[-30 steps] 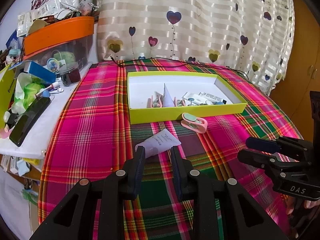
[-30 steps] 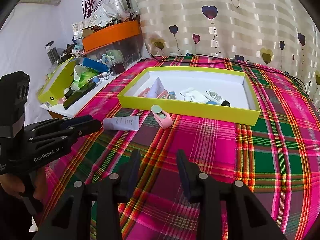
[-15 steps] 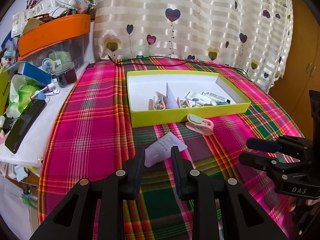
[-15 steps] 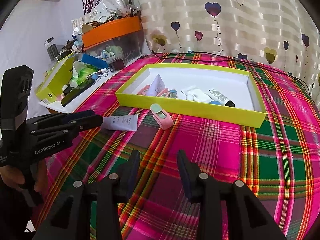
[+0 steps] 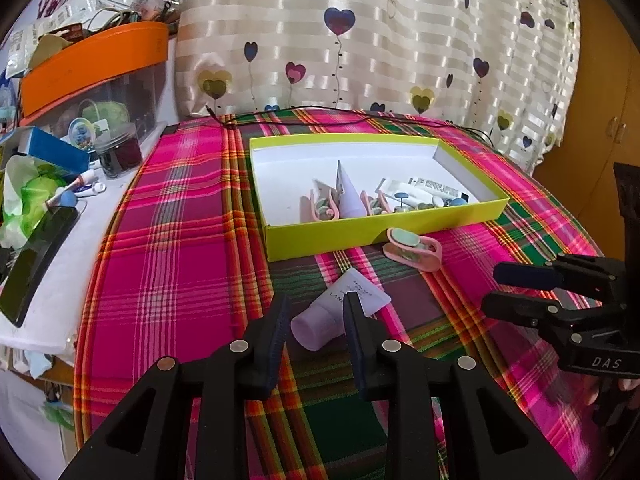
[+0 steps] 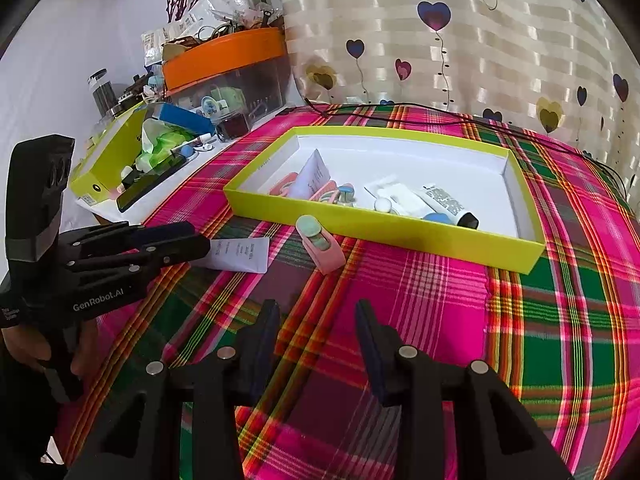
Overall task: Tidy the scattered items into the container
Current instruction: 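Grasp the lavender LANEIGE tube with the left tool while the right tool approaches the pink clip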
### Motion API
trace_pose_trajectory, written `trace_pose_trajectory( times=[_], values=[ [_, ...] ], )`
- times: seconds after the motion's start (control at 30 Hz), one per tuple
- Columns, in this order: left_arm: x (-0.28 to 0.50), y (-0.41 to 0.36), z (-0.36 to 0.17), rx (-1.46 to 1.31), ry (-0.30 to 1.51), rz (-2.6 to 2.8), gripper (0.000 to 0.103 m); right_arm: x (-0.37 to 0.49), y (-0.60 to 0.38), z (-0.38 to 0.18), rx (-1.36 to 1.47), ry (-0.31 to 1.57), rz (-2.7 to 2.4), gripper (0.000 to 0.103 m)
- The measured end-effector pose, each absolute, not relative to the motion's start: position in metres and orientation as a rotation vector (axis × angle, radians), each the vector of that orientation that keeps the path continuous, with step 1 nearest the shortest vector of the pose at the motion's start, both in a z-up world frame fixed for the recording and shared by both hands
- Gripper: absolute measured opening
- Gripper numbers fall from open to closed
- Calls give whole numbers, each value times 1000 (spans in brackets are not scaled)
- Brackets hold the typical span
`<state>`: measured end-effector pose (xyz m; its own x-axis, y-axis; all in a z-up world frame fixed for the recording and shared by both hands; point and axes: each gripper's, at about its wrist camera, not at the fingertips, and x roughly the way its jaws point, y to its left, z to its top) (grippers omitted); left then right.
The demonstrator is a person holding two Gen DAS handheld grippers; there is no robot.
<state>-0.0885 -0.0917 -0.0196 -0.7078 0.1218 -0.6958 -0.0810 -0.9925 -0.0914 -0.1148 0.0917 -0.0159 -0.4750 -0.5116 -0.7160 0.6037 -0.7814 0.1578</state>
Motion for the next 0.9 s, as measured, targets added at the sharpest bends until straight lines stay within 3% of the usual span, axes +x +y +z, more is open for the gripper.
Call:
trace_pose_trajectory(
  times=[0.9],
  values=[
    [-89, -58, -32, -1203, 48, 2688, 31, -151, 67, -27, 1033, 237, -2220, 40]
  ],
)
